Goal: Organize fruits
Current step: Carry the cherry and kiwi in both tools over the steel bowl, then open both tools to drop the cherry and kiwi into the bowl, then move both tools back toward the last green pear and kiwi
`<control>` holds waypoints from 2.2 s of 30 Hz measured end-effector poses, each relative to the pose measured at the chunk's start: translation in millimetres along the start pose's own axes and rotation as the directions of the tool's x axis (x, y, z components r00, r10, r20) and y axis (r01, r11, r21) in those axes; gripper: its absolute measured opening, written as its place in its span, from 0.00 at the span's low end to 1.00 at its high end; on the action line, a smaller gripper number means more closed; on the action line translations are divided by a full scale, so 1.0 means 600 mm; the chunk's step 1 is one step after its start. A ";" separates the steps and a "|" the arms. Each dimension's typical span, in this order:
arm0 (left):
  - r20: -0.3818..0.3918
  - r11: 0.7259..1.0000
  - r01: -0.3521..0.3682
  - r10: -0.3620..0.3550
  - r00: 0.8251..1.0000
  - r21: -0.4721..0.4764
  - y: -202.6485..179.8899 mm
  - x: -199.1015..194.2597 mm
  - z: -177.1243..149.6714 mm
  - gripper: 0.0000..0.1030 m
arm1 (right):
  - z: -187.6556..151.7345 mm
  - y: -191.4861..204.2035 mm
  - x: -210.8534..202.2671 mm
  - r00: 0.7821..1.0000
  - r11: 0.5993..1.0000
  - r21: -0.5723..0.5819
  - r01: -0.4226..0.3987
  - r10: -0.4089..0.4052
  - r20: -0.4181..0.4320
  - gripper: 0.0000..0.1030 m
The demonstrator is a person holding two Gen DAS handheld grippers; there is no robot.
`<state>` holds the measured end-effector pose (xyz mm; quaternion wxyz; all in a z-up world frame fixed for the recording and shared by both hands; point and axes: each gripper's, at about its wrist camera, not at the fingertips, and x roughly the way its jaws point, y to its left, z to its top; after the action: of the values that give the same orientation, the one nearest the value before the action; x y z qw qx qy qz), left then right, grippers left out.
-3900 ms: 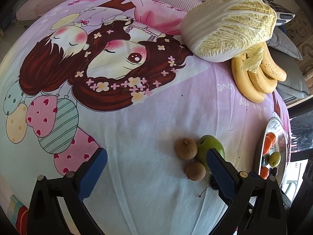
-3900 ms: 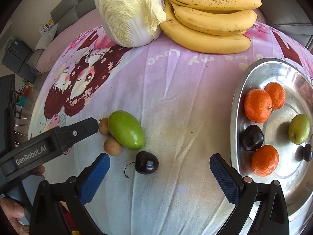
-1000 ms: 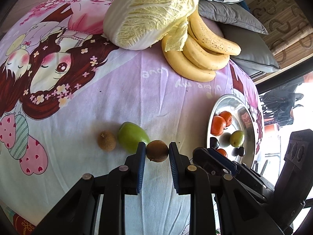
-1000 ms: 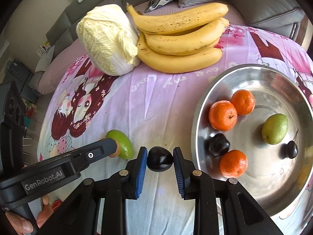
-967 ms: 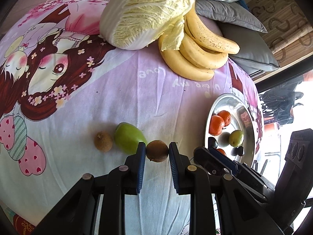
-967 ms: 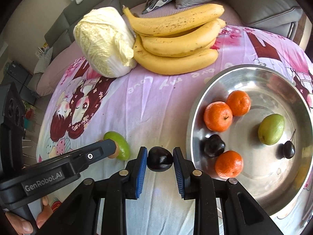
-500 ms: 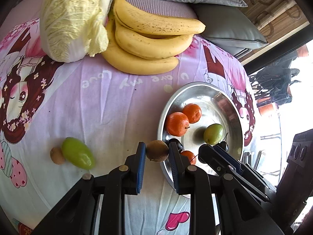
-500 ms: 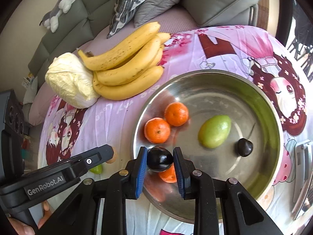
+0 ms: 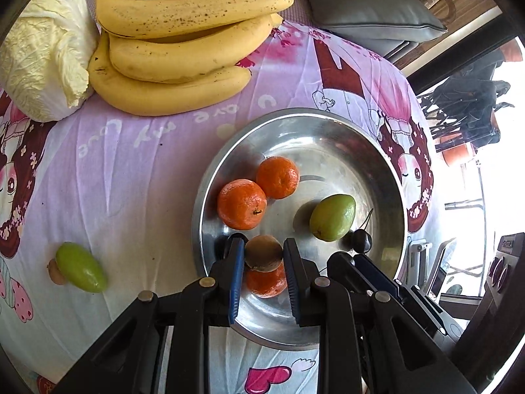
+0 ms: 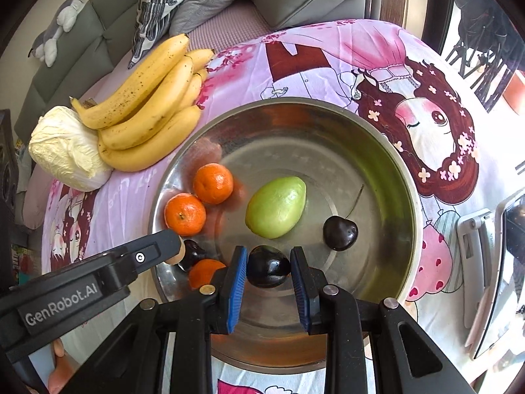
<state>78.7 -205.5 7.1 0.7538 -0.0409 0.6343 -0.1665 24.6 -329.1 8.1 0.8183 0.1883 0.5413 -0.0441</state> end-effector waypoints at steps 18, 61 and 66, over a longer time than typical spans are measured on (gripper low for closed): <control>-0.054 0.999 -0.029 0.027 0.998 -0.030 -0.020 0.042 0.006 0.24 | -0.001 -0.023 0.018 0.997 0.997 0.046 0.065 -0.063 -0.047 0.36; 0.059 0.967 -0.175 0.188 0.980 -0.183 0.139 -0.016 -0.083 0.93 | 0.002 -0.014 0.011 0.996 0.996 0.021 0.090 -0.090 0.000 1.00; 0.068 0.966 -0.176 0.192 0.979 -0.189 0.148 -0.023 -0.087 0.94 | 0.002 -0.014 0.012 0.993 0.993 0.018 0.118 -0.118 0.004 1.00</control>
<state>44.0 -110.0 -14.1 0.7857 -0.0576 0.6149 -0.0354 26.2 -336.2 -0.2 0.8139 0.1631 0.5491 -0.0975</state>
